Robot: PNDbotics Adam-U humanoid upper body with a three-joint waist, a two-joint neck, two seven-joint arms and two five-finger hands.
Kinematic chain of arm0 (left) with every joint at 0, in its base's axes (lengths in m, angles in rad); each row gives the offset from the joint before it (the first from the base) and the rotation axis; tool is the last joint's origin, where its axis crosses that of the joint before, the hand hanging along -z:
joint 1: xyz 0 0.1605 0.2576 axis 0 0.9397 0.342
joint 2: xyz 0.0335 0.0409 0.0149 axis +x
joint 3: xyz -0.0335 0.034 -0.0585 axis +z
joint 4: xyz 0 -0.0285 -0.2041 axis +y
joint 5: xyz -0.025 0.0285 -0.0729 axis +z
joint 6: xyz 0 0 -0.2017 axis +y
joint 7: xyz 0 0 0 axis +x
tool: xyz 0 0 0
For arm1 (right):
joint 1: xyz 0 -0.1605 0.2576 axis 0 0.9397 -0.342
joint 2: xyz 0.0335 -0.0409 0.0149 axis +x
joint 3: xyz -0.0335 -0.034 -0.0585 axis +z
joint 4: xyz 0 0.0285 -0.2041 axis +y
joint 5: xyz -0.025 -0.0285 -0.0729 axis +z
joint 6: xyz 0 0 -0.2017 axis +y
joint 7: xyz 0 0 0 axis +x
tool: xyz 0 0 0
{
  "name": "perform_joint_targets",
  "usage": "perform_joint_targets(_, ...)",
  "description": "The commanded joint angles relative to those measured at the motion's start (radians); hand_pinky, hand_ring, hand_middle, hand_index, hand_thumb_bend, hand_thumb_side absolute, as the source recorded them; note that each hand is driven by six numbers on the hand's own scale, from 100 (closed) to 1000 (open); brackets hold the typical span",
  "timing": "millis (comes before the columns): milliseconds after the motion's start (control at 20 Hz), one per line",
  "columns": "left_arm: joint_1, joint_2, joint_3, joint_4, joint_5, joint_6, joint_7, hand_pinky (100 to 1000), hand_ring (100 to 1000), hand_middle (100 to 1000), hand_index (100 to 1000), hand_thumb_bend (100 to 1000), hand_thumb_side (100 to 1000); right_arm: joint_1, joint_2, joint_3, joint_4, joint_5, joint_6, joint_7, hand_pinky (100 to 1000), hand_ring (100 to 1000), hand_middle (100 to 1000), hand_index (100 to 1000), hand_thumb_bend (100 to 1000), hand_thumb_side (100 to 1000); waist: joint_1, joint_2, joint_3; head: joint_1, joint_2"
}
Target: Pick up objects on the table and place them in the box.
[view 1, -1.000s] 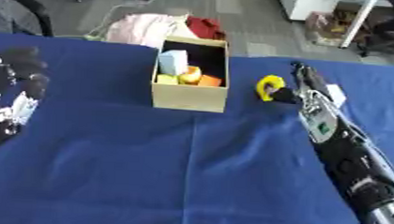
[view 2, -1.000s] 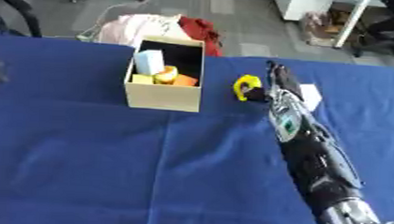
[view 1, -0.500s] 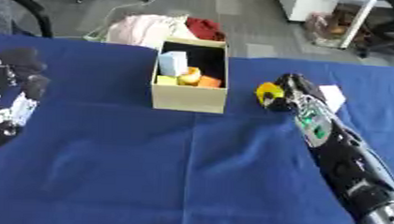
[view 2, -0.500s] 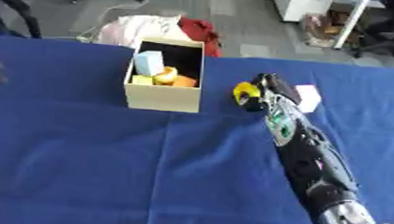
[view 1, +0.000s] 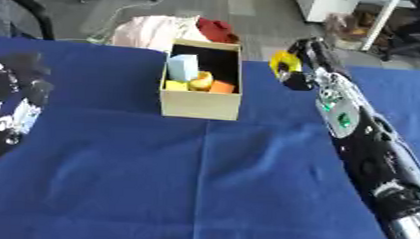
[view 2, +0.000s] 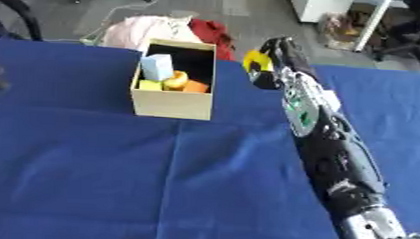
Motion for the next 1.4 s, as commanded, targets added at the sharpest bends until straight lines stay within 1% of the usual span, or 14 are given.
perform_joint_targets(50,-0.008,0.013,0.01,-0.012,0.003,-0.002,0.003,824,633,656,827,303,568,-0.034,-0.023,0.02,-0.072,-0.031,-0.017,-0.009,666,572,445,586,108,100,-0.004,-0.022,0.001,-0.003,0.002)
perform_joint_targets(300,-0.01,0.012,0.009,-0.013,0.004,-0.002,0.002,824,633,656,827,303,568,-0.05,0.007,0.061,-0.099,-0.046,-0.051,0.018,677,583,469,615,119,113,-0.003,-0.023,0.004,-0.011,0.002)
perform_joint_targets(600,-0.014,0.007,0.006,-0.014,0.007,-0.003,-0.001,824,633,655,827,301,568,-0.064,0.06,0.118,-0.072,0.009,-0.113,0.099,701,613,510,667,137,158,-0.002,-0.023,0.007,-0.025,-0.002)
perform_joint_targets(650,-0.014,0.007,0.006,-0.013,0.007,-0.002,-0.001,825,633,655,827,301,568,-0.064,0.07,0.127,-0.065,0.023,-0.122,0.113,708,623,525,683,145,167,-0.002,-0.023,0.008,-0.027,-0.002)
perform_joint_targets(700,-0.015,0.006,0.005,-0.013,0.007,-0.002,-0.002,825,634,655,827,301,568,-0.064,0.079,0.135,-0.059,0.038,-0.131,0.126,714,638,550,718,165,183,-0.001,-0.022,0.01,-0.029,-0.003)
perform_joint_targets(750,-0.016,0.005,0.005,-0.013,0.007,-0.003,-0.003,825,634,655,827,301,568,-0.064,0.087,0.141,-0.054,0.054,-0.138,0.139,716,641,556,726,170,188,-0.001,-0.021,0.011,-0.031,-0.003)
perform_joint_targets(800,-0.017,0.005,0.004,-0.014,0.008,-0.003,-0.003,825,634,655,827,299,568,-0.063,0.095,0.146,-0.047,0.07,-0.144,0.152,736,697,662,838,255,269,-0.001,-0.021,0.013,-0.032,-0.004)
perform_joint_targets(850,-0.017,0.004,0.004,-0.014,0.008,-0.003,-0.003,825,634,655,827,300,568,-0.061,0.102,0.15,-0.04,0.087,-0.148,0.166,744,718,700,880,292,308,0.0,-0.02,0.014,-0.033,-0.004)
perform_joint_targets(900,-0.018,0.004,0.004,-0.014,0.008,-0.003,-0.003,825,634,655,827,299,568,-0.06,0.108,0.152,-0.035,0.103,-0.152,0.18,768,766,793,965,382,395,0.0,-0.02,0.015,-0.033,-0.005)
perform_joint_targets(950,-0.018,0.004,0.005,-0.014,0.008,-0.003,-0.003,825,634,655,827,299,568,-0.06,0.111,0.153,-0.031,0.118,-0.156,0.192,775,779,814,982,401,411,0.0,-0.02,0.016,-0.033,-0.006)
perform_joint_targets(1000,-0.018,0.003,0.005,-0.014,0.008,-0.002,-0.003,825,633,655,827,299,569,-0.06,0.111,0.154,-0.03,0.132,-0.158,0.2,796,807,869,1000,448,453,-0.001,-0.02,0.016,-0.033,-0.006)
perform_joint_targets(1100,-0.017,0.003,0.005,-0.013,0.008,-0.002,-0.003,825,633,654,827,298,569,-0.06,0.108,0.152,-0.036,0.158,-0.156,0.201,802,819,901,1000,467,487,-0.001,-0.02,0.015,-0.031,-0.006)
perform_joint_targets(1200,-0.015,0.003,0.005,-0.012,0.008,-0.002,-0.002,825,633,654,827,297,569,-0.059,0.102,0.147,-0.046,0.166,-0.153,0.19,799,815,897,1000,460,487,-0.002,-0.022,0.012,-0.028,-0.004)
perform_joint_targets(1400,-0.006,0.005,0.008,-0.009,0.007,-0.001,0.001,825,633,654,827,296,570,-0.057,0.063,0.136,-0.082,0.117,-0.156,0.186,792,807,877,1000,442,482,-0.001,-0.027,-0.003,-0.02,0.0)
